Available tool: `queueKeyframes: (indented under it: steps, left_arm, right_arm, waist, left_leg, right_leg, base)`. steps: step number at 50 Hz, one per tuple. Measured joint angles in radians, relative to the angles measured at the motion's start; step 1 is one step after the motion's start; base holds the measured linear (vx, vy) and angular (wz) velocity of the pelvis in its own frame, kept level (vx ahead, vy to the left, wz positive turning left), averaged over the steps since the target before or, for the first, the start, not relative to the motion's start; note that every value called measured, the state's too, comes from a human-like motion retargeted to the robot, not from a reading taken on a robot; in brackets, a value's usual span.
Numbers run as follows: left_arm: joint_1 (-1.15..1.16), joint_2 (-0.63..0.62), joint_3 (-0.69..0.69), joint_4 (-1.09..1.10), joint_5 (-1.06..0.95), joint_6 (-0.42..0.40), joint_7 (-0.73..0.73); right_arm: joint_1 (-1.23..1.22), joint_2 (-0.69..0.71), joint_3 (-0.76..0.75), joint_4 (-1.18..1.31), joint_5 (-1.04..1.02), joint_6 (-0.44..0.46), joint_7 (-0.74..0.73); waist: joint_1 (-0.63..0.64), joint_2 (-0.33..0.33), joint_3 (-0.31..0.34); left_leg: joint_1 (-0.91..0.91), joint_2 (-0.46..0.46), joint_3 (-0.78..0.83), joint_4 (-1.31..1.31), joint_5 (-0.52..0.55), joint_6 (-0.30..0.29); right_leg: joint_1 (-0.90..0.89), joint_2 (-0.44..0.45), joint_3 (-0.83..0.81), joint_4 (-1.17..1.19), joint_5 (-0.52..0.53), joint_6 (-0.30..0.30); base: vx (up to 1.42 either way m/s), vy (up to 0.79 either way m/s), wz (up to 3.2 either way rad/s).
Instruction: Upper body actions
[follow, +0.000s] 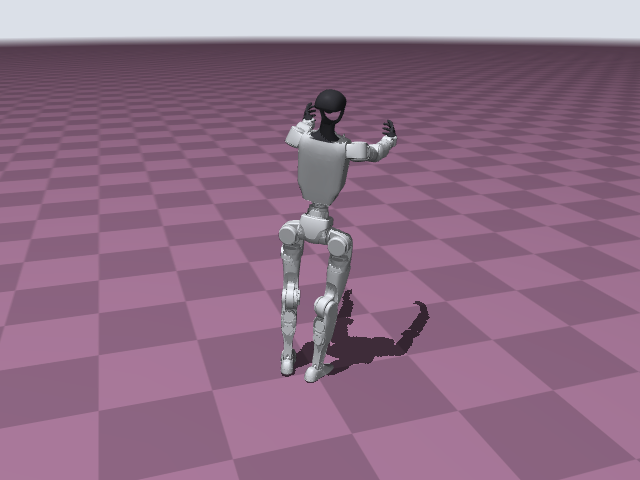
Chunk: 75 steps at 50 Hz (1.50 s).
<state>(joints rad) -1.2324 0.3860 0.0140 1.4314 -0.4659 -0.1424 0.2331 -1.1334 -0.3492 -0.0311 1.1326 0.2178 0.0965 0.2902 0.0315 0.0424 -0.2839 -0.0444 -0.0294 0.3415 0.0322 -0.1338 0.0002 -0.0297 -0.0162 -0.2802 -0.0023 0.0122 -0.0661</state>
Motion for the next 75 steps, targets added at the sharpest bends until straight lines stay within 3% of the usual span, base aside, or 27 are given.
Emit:
queueKeyframes:
  steps: [7, 12, 18, 33, 40, 46, 53, 58, 61, 65, 70, 75]
  left_arm:
    - [-0.292, 0.146, -0.177, -0.127, -0.068, -0.118, 0.043]
    - [-0.513, 0.250, -0.302, -0.195, -0.049, -0.191, 0.123]
    - [-0.733, 0.343, -0.388, -0.215, -0.062, -0.287, 0.230]
    - [-0.698, 0.333, -0.370, -0.201, -0.065, -0.310, 0.219]
    - [-0.510, 0.275, -0.282, -0.185, -0.033, -0.308, 0.205]
    - [-0.238, 0.236, -0.189, -0.119, 0.074, -0.280, 0.183]
    - [0.183, 0.100, -0.083, -0.067, 0.288, -0.150, 0.102]
    - [0.475, -0.048, 0.023, 0.072, 0.264, -0.062, -0.045]
    - [0.654, -0.105, 0.057, 0.127, 0.269, 0.009, -0.185]
    - [0.879, -0.140, -0.011, 0.171, 0.343, 0.102, -0.314]
    - [1.123, -0.255, 0.024, 0.213, 0.439, 0.135, -0.318]
    - [1.301, -0.388, 0.181, 0.254, 0.341, 0.160, -0.291]
  right_arm:
    - [-0.367, -0.235, 0.263, -0.101, 0.354, -0.164, -0.177]
    - [-0.607, -0.336, 0.341, -0.165, 0.487, -0.246, -0.358]
    - [-0.806, -0.437, 0.442, -0.257, 0.539, -0.365, -0.474]
    - [-0.767, -0.471, 0.428, -0.198, 0.567, -0.362, -0.463]
    - [-0.564, -0.421, 0.376, -0.171, 0.462, -0.369, -0.355]
    - [-0.284, -0.288, 0.266, -0.128, 0.259, -0.365, -0.190]
    - [0.141, -0.089, 0.067, -0.104, -0.129, -0.368, -0.017]
    - [0.427, 0.088, -0.100, -0.001, -0.260, -0.265, 0.142]
    - [0.598, 0.125, -0.108, 0.097, -0.349, -0.261, 0.118]
    - [0.832, 0.152, -0.088, 0.203, -0.584, -0.261, -0.025]
    - [1.097, 0.172, -0.079, 0.283, -0.765, -0.189, -0.140]
    - [1.273, 0.199, -0.036, 0.355, -0.682, -0.141, -0.203]
  waist:
    - [0.030, -0.008, -0.073]
    - [0.047, -0.025, -0.036]
    - [0.048, -0.021, 0.023]
    - [0.079, -0.019, 0.014]
    - [0.084, -0.016, -0.023]
    - [0.046, 0.005, -0.024]
    - [0.029, 0.014, 0.027]
    - [0.015, 0.014, 0.082]
    - [-0.003, 0.006, 0.124]
    - [-0.024, -0.012, 0.195]
    - [-0.027, -0.016, 0.251]
    - [-0.017, -0.019, 0.290]
  left_leg:
    - [-0.087, 0.013, 0.004, 0.004, 0.000, -0.006]
    - [-0.116, 0.022, 0.005, 0.007, 0.001, -0.012]
    - [-0.145, 0.030, 0.009, 0.005, 0.002, -0.017]
    - [-0.126, 0.028, 0.021, 0.003, 0.000, -0.012]
    - [-0.117, 0.017, 0.022, 0.006, 0.001, -0.005]
    - [-0.095, 0.010, 0.012, 0.016, 0.002, 0.000]
    - [-0.050, 0.009, 0.015, 0.019, 0.006, 0.006]
    - [-0.028, 0.010, 0.015, 0.018, 0.009, 0.009]
    - [-0.016, 0.006, 0.010, 0.015, 0.012, 0.009]
    - [0.007, -0.001, 0.009, 0.008, 0.016, 0.009]
    - [0.019, 0.002, 0.014, 0.000, 0.017, 0.007]
    - [0.038, 0.006, 0.052, -0.006, 0.013, 0.004]
  right_leg:
    - [-0.087, 0.001, 0.006, 0.002, 0.002, 0.005]
    - [-0.117, -0.002, 0.009, 0.005, 0.003, 0.009]
    - [-0.147, 0.000, 0.014, 0.005, 0.002, 0.012]
    - [-0.133, 0.008, 0.026, 0.006, 0.002, 0.006]
    - [-0.124, 0.008, 0.026, 0.006, 0.007, 0.000]
    - [-0.094, 0.003, 0.016, 0.005, 0.013, -0.002]
    - [-0.053, 0.003, 0.018, 0.009, 0.022, -0.005]
    - [-0.030, 0.007, 0.019, 0.007, 0.026, -0.006]
    - [-0.017, 0.003, 0.013, 0.006, 0.026, -0.005]
    - [0.005, -0.003, 0.013, 0.003, 0.026, -0.004]
    - [0.012, -0.002, 0.019, 0.002, 0.026, -0.001]
    - [0.023, 0.008, 0.057, 0.002, 0.022, -0.006]
  base:
    - [0.01, 0.02, 0.02]
    - [-0.19, -0.04, 0.00]
    - [-0.27, 0.01, -0.01]
    - [0.02, 0.01, -0.01]
    - [0.10, -0.02, -0.01]
    - [0.05, 0.01, 0.01]
    - [-0.02, 0.00, -0.05]
    - [-0.05, 0.01, 0.00]
    - [-0.02, 0.00, 0.03]
    - [-0.01, 0.03, -0.02]
    - [0.09, 0.12, -0.06]
    - [0.05, 0.06, -0.31]
